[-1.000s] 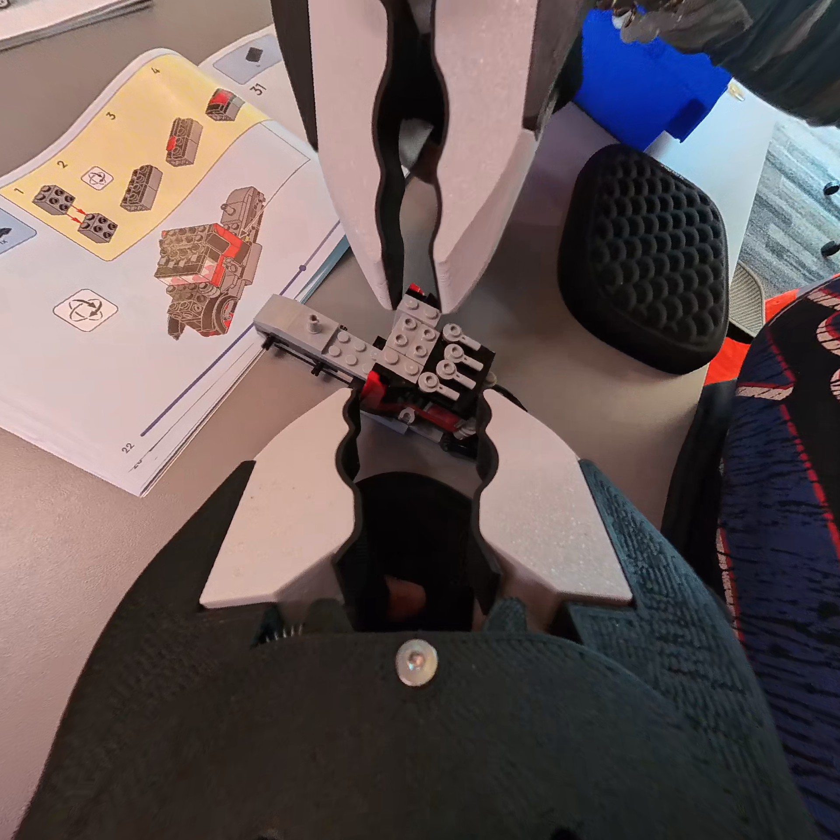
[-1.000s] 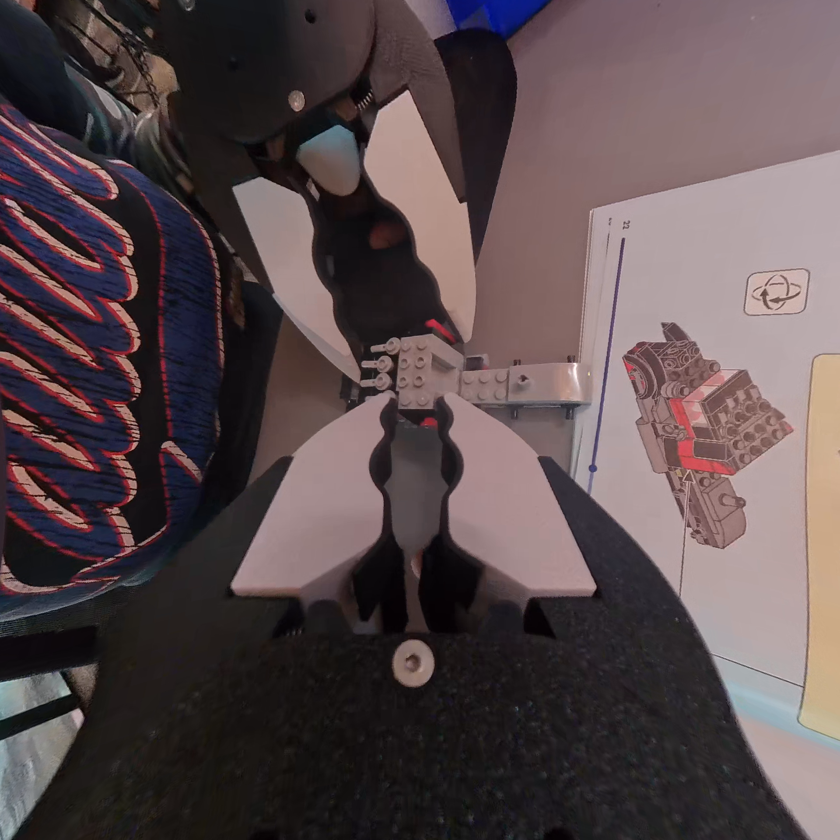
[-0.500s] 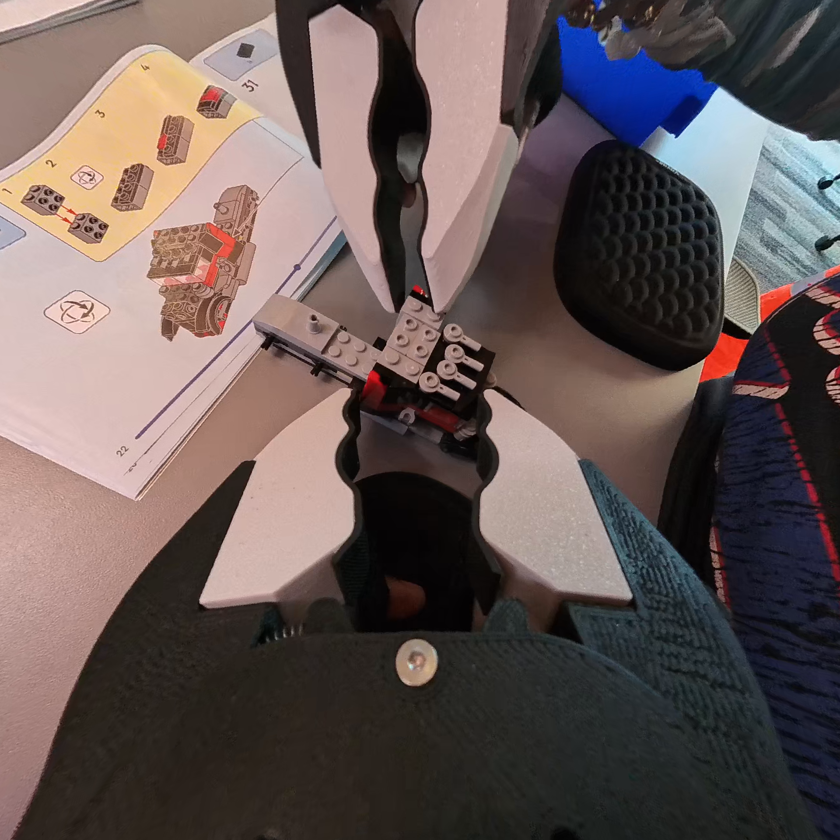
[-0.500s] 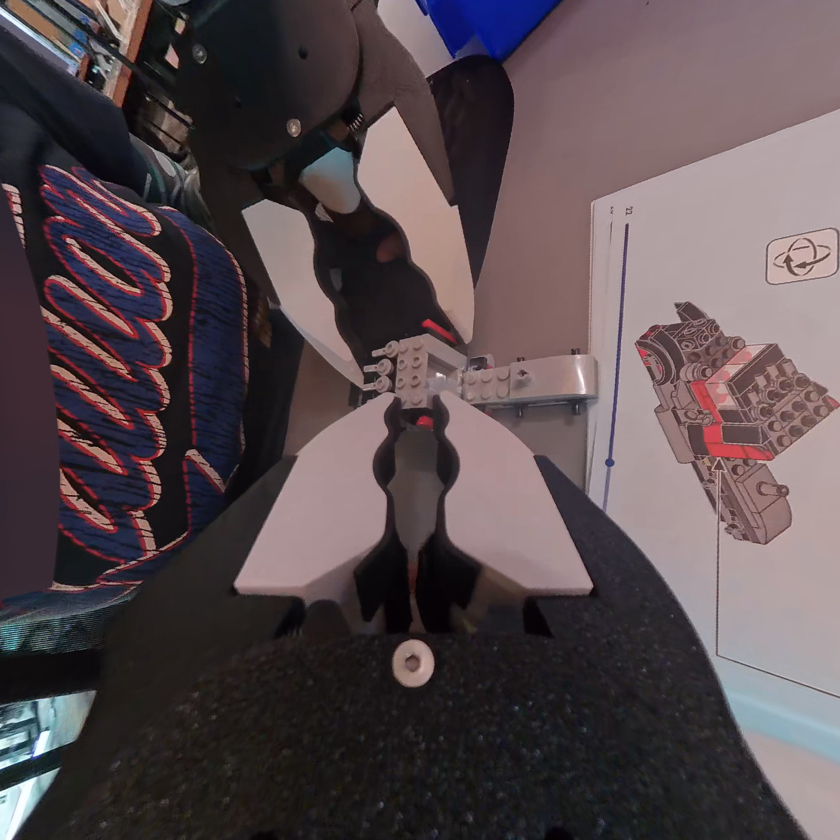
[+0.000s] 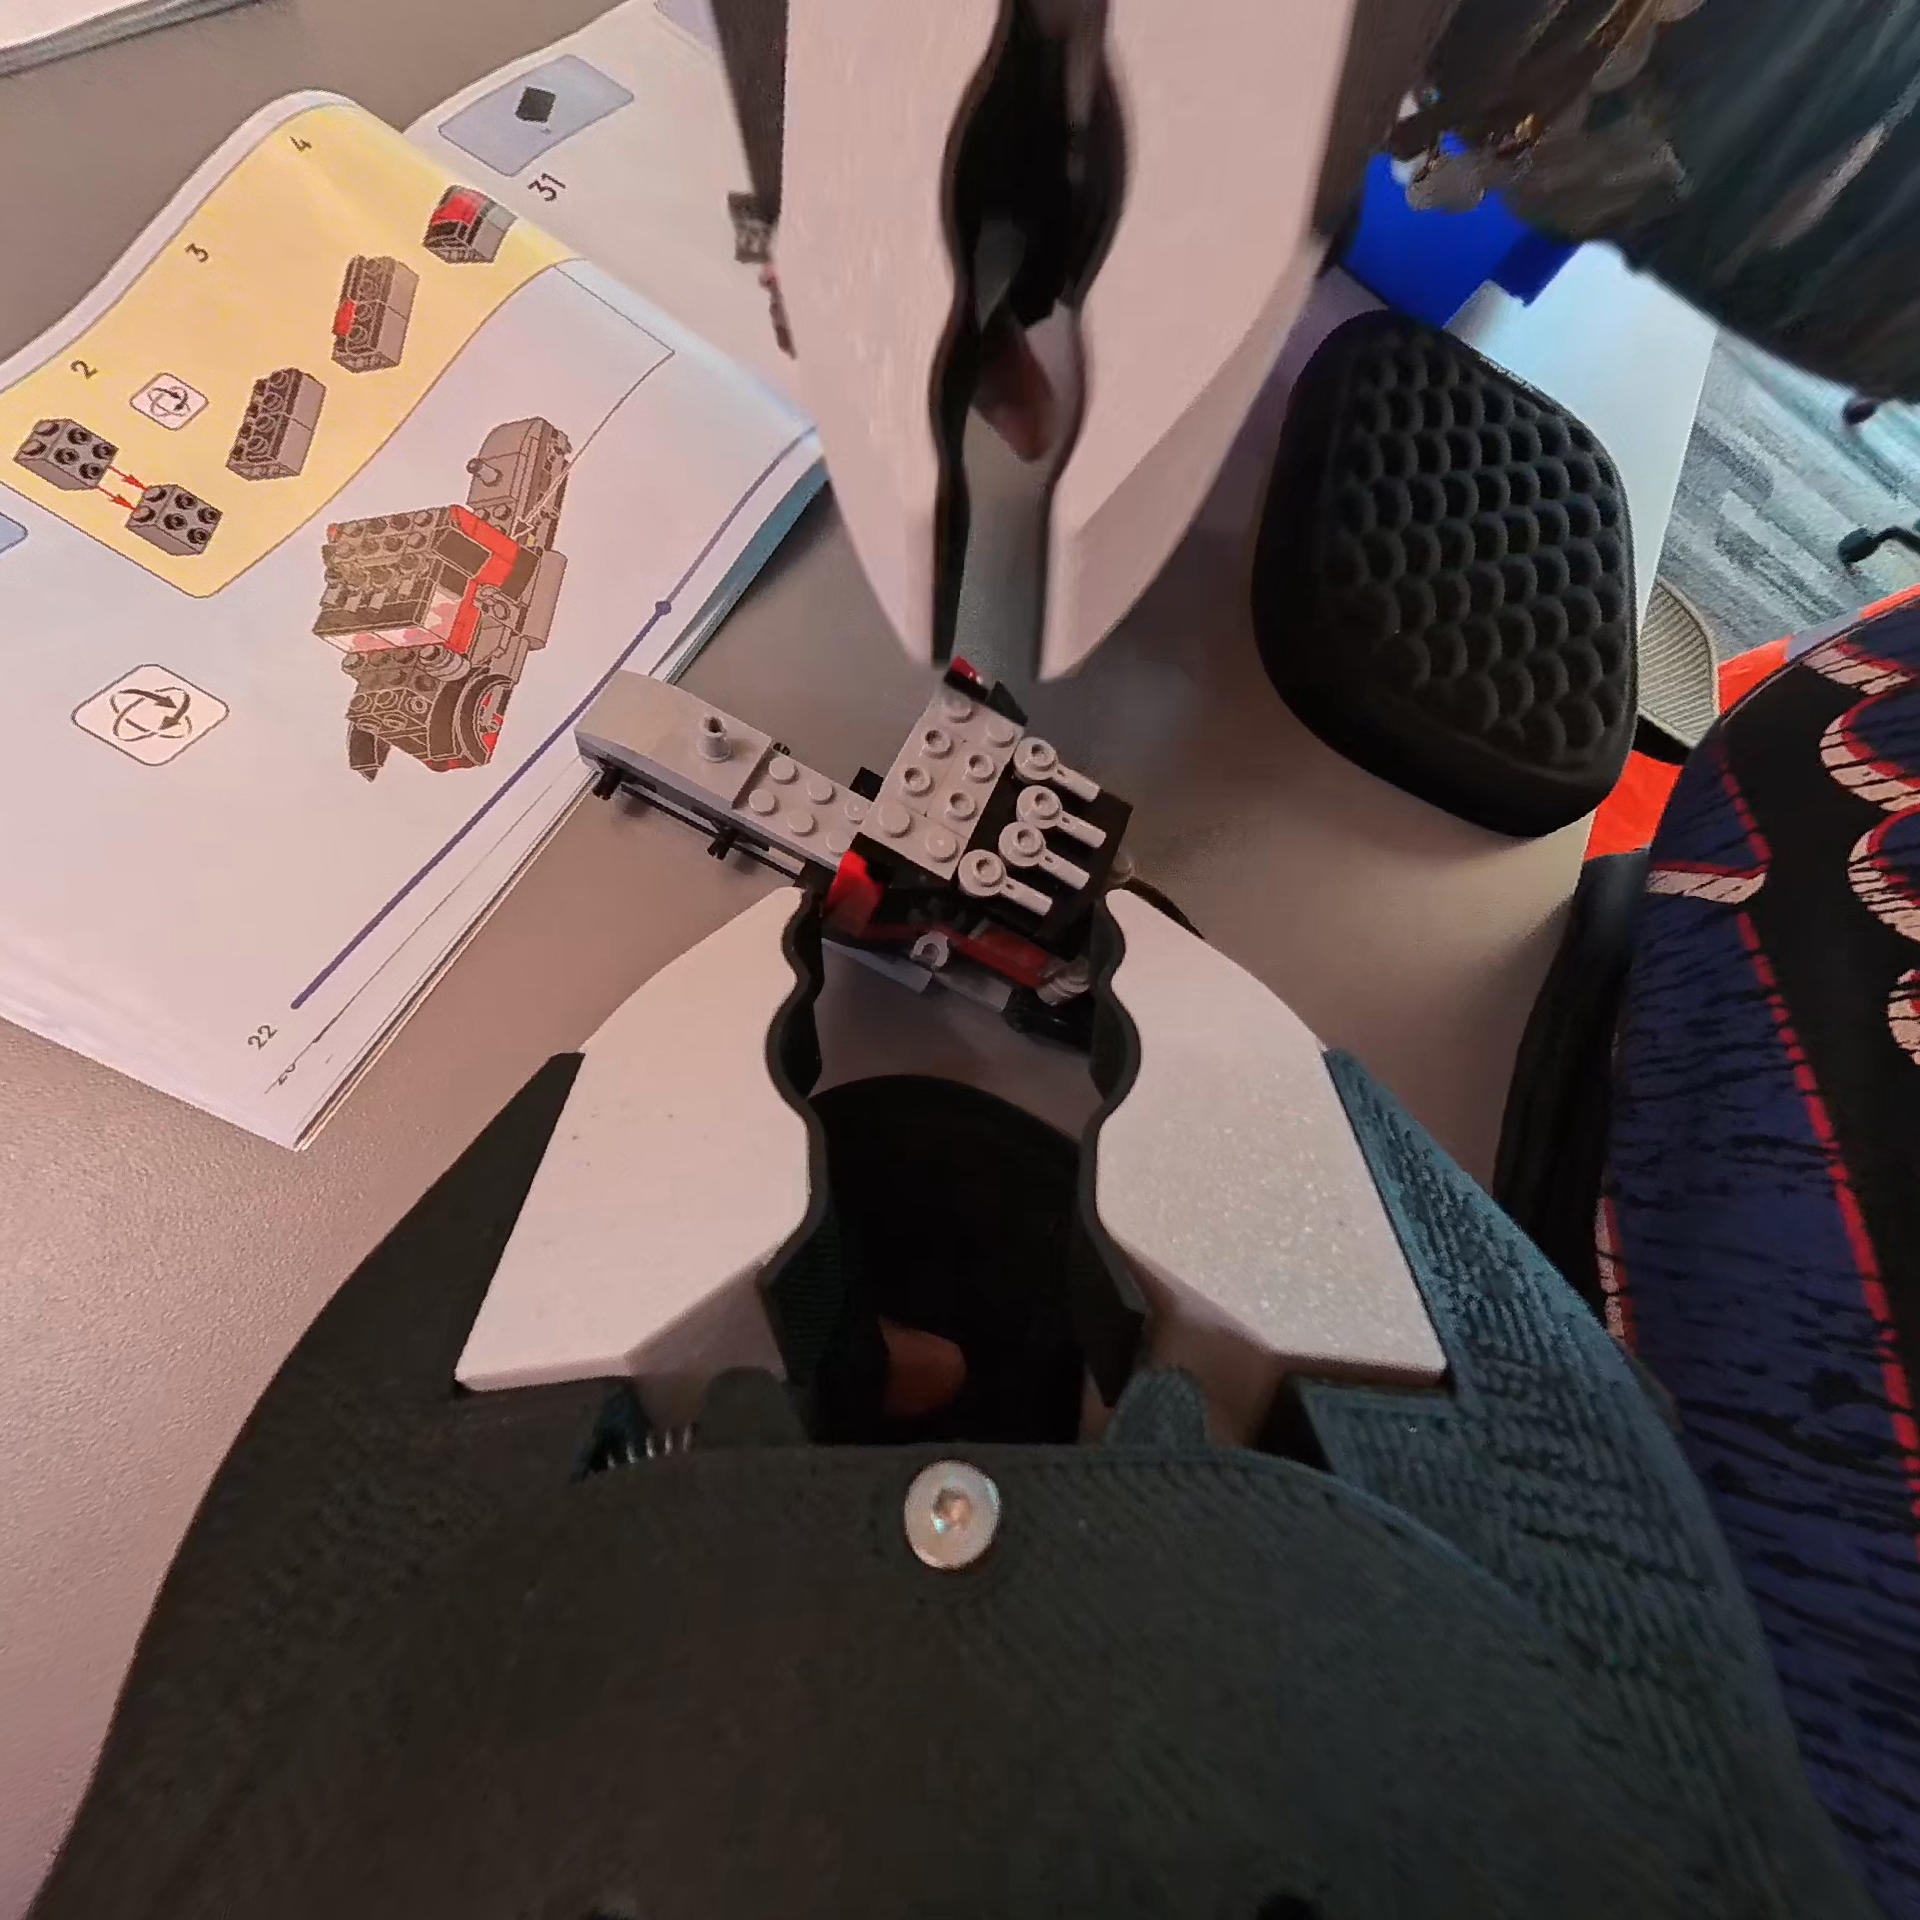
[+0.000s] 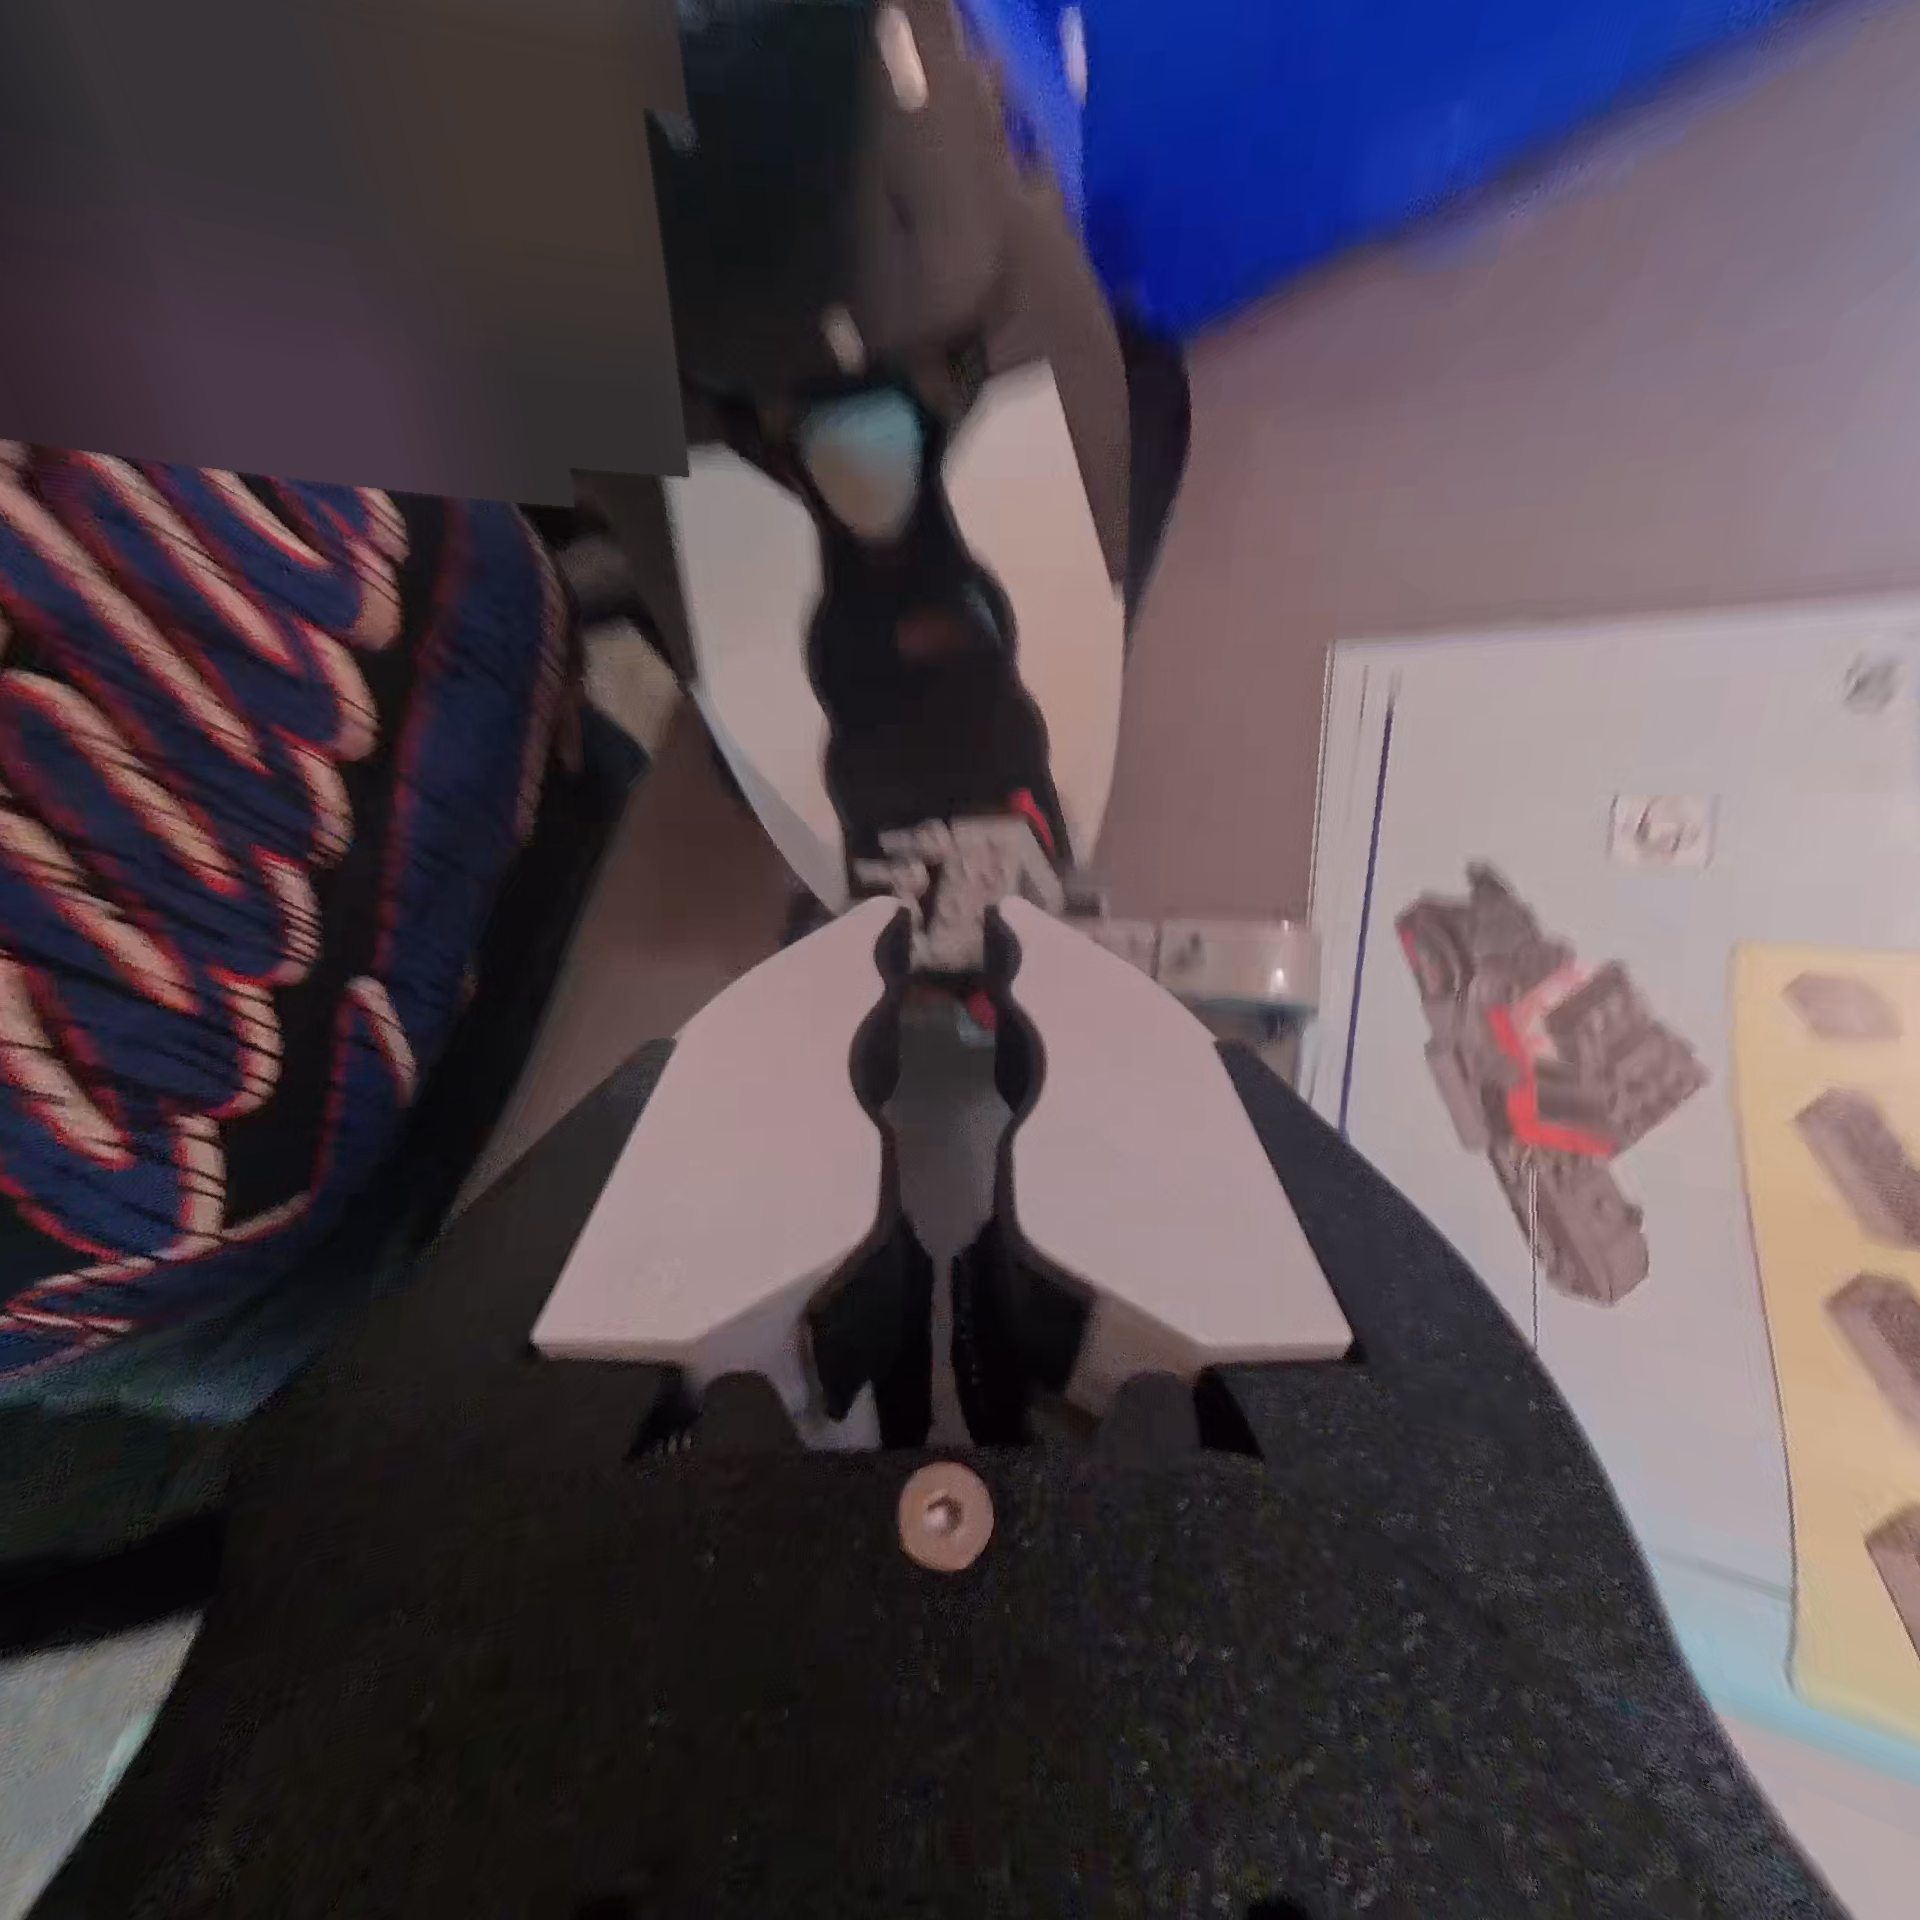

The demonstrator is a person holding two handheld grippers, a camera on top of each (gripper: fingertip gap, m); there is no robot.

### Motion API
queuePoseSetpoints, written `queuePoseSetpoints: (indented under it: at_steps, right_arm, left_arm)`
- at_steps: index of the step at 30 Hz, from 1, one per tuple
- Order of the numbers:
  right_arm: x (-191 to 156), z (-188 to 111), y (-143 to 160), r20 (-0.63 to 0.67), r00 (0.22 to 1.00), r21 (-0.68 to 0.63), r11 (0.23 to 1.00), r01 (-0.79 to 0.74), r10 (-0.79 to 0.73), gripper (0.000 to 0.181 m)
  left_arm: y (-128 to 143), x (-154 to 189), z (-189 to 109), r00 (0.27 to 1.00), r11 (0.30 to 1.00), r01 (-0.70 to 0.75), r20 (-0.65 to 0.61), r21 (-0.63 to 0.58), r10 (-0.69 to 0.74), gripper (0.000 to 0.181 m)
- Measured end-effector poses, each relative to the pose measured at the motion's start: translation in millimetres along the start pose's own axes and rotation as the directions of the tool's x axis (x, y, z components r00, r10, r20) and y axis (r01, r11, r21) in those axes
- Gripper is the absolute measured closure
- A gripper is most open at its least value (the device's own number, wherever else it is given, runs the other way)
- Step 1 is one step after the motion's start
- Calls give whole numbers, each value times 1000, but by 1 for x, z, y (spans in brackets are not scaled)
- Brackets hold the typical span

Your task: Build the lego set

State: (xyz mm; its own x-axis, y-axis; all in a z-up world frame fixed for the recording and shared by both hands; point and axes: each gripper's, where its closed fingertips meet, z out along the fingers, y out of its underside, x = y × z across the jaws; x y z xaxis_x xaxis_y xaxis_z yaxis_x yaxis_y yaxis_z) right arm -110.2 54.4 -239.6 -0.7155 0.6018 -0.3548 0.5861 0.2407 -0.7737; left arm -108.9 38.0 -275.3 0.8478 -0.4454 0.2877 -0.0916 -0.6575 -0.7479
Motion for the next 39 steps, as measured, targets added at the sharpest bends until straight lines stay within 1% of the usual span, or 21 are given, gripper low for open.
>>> queuePoseSetpoints:
  at_steps: [1,2,3,4,5,6,7,8,9,10,11,13,14,17,18,21,24,27,31,34,39]
  right_arm:
    - [-3,-8,-16,2,1000,144,990,4,-5,162]
    - [-3,-18,-32,-19,1000,288,958,8,-3,149]
    - [-1,-29,-42,-77,997,395,917,55,-26,137]
    - [1,-40,-47,-194,977,442,880,171,-92,129]
    - [4,-49,-51,-351,924,458,833,310,-151,105]
    - [7,-56,-55,-496,850,451,784,427,-177,61]
    - [7,-61,-56,-595,781,424,751,506,-190,34]
    - [4,-60,-54,-627,754,402,747,530,-197,33]
    - [1,-58,-53,-636,749,404,747,528,-186,33]
    - [-4,-56,-52,-634,753,420,740,525,-175,34]
    - [-7,-55,-50,-636,754,422,742,521,-167,47]
    - [-7,-53,-32,-617,766,347,810,472,-182,170]
    - [-4,-54,-25,-613,779,341,845,413,-133,181]
    - [-1,-30,-1,-487,873,299,933,202,-33,181]
    - [1,-24,5,-469,883,274,950,150,-4,181]
    - [3,-15,6,-410,910,313,946,84,55,180]
    - [9,-9,10,-375,920,304,953,8,112,169]
    - [9,0,12,-302,940,306,950,-61,158,174]
    - [8,2,13,-216,949,326,933,-153,231,172]
    - [9,3,13,-194,944,330,924,-193,267,173]
    - [9,4,13,-215,941,274,941,-198,260,172]
  left_arm:
    - [0,0,0,1000,1000,2,1,1,-2,132]
    - [0,0,0,1000,1000,4,1,2,-4,132]
    - [0,-1,-1,1000,1000,6,1,3,-6,132]
    - [0,0,-1,1000,1000,6,0,4,-6,132]
    - [-1,0,-1,1000,1000,8,-3,5,-8,132]
    - [-1,0,-1,1000,1000,12,-9,9,-12,131]
    - [-2,0,-2,1000,1000,17,-17,16,-17,131]
    - [-3,1,-3,999,999,21,-30,27,-20,130]
    - [-5,3,-5,999,999,23,-42,43,-21,127]
    - [-8,3,-8,999,998,23,-49,63,-20,125]
    - [-10,4,-10,999,996,21,-51,84,-16,124]
    - [-13,3,-15,999,994,0,-36,113,5,125]
    - [-14,1,-16,1000,992,-18,-20,121,21,127]
    - [-15,0,-15,998,992,-65,10,111,64,132]
    - [-14,0,-13,997,992,-74,17,102,73,133]
    - [-15,0,-8,994,991,-104,33,88,102,135]
    - [-14,1,-6,992,990,-120,37,79,117,138]
    - [-14,1,-6,993,990,-118,30,80,116,139]
    - [-14,1,-6,993,990,-114,24,89,112,139]
    - [-14,1,-6,993,989,-113,21,94,112,139]
    - [-14,1,-6,994,989,-108,10,100,107,140]
